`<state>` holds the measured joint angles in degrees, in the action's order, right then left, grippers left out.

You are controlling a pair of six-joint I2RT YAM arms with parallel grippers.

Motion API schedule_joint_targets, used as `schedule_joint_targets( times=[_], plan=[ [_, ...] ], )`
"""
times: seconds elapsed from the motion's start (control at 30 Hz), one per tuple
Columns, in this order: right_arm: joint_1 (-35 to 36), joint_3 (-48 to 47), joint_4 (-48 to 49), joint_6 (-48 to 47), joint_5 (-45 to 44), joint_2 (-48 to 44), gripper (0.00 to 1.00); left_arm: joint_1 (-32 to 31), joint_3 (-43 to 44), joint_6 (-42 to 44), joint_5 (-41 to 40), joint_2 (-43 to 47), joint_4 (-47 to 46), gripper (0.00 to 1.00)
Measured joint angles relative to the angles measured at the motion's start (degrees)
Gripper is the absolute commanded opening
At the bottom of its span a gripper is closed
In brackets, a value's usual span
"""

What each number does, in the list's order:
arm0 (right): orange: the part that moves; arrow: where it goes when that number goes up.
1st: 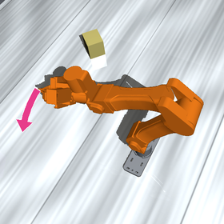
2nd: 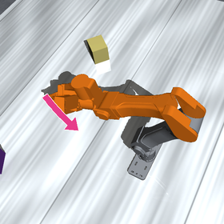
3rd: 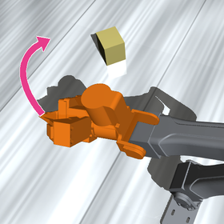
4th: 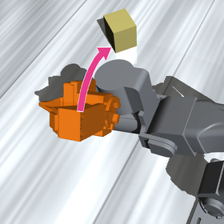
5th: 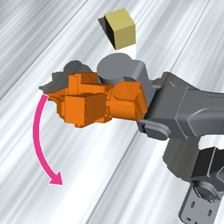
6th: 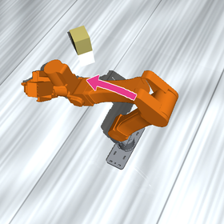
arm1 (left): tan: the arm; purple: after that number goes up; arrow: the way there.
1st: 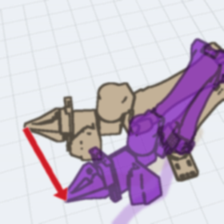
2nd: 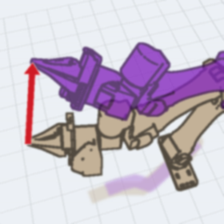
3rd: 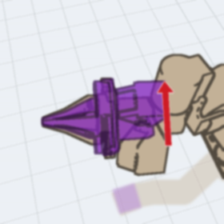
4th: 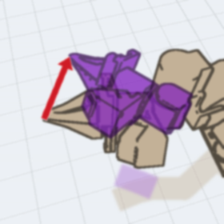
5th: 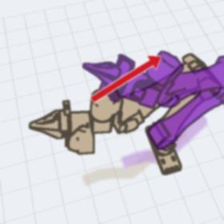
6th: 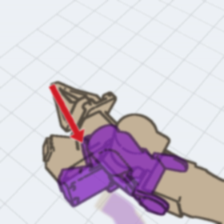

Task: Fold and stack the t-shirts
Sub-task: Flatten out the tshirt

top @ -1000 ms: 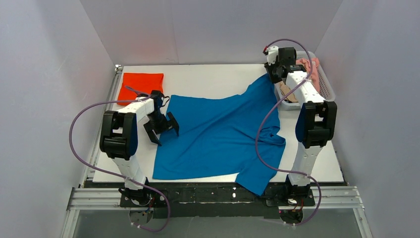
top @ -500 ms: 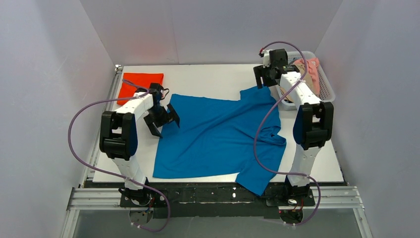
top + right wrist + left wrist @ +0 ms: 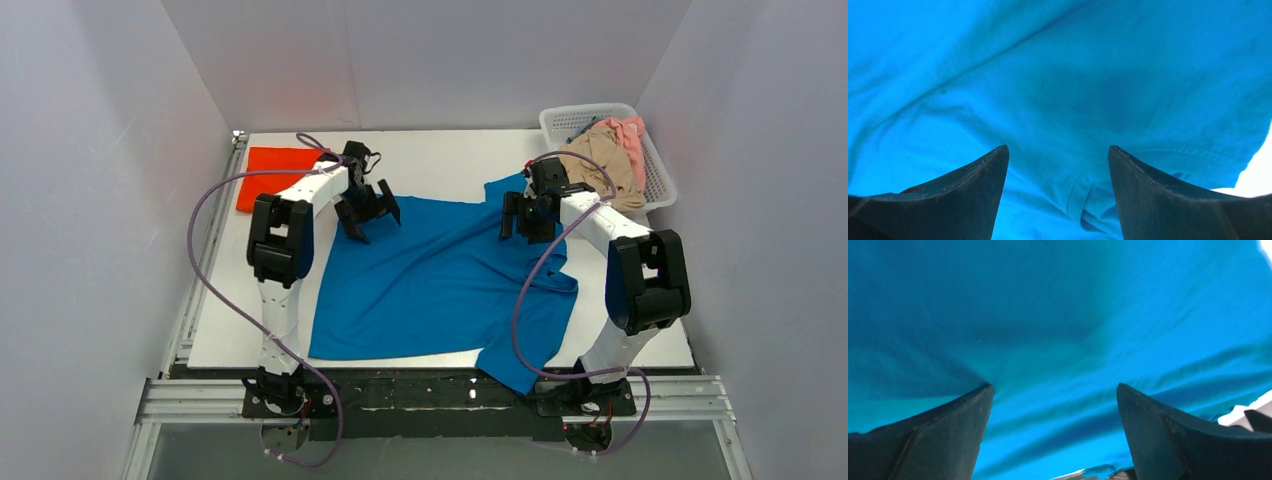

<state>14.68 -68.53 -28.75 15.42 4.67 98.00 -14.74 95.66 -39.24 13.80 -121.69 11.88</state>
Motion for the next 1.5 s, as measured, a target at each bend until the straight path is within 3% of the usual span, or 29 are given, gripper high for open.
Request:
schedule_joint_targets(
  times=[0.27, 0.43, 0.63, 0.77, 0.97, 1.3, 1.5],
  plan=[
    [-0.31, 3.32, 0.68, 2.01, 1.09, -1.66, 0.80, -2.19, 19.82, 0.28, -4.63, -13.84, 10.12, 0.98],
    [-0.31, 3.48, 0.79, 1.88, 0.66, -2.99, 0.81, -1.81, 20.57, 0.46, -9.07, -14.29, 14.08, 0.98],
    [-0.48, 2.80, 0.44, 1.01, -0.33, -2.91, 0.81, 4.85, 20.68, 1.07, -11.50, -14.93, 19.19, 0.98],
    [-0.76, 1.90, 0.48, 0.85, -0.42, -2.14, 0.81, 8.81, 26.32, 3.21, -12.04, -18.45, 23.43, 0.98],
    [-0.85, 0.79, 0.11, -0.11, -0.39, 0.44, 0.80, 9.57, 33.42, 6.27, -11.32, -22.36, 27.21, 0.98],
    [-0.85, -0.31, -0.83, -1.95, -0.42, -0.66, 0.80, 9.05, 34.12, 9.22, -6.91, -21.24, 24.59, 0.98],
    [-0.44, -7.37, -0.09, -0.24, 0.48, 0.33, 0.80, 6.95, 26.23, 10.34, -7.32, -10.54, 21.42, 0.98]
  ],
)
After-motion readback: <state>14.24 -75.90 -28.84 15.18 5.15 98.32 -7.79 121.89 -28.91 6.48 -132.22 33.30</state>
